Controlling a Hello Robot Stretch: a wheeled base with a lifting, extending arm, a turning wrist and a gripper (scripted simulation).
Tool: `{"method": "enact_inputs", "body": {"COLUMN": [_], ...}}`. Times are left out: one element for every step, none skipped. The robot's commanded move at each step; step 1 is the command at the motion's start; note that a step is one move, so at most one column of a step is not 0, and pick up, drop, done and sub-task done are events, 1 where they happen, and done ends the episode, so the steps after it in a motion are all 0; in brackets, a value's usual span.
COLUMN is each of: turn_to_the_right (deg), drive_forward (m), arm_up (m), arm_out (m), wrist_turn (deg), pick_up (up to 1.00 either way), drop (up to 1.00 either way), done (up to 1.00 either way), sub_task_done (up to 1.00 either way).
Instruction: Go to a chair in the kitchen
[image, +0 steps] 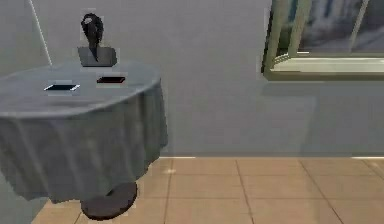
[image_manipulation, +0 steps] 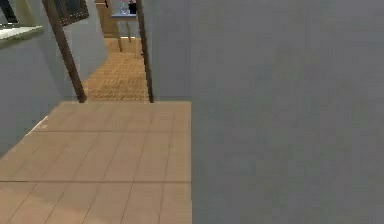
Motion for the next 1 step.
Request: {"method": "enact_inputs", "body": {"turn_to_the_right": [30.0], "drive_forward": [0.00], "arm_up": [0.00], "arm_out": [0.00], "wrist_turn": [0.0], "pick_up": [0.00], "drop": [0.00], "done": [0.00], "sub_task_done": [0.00]}}
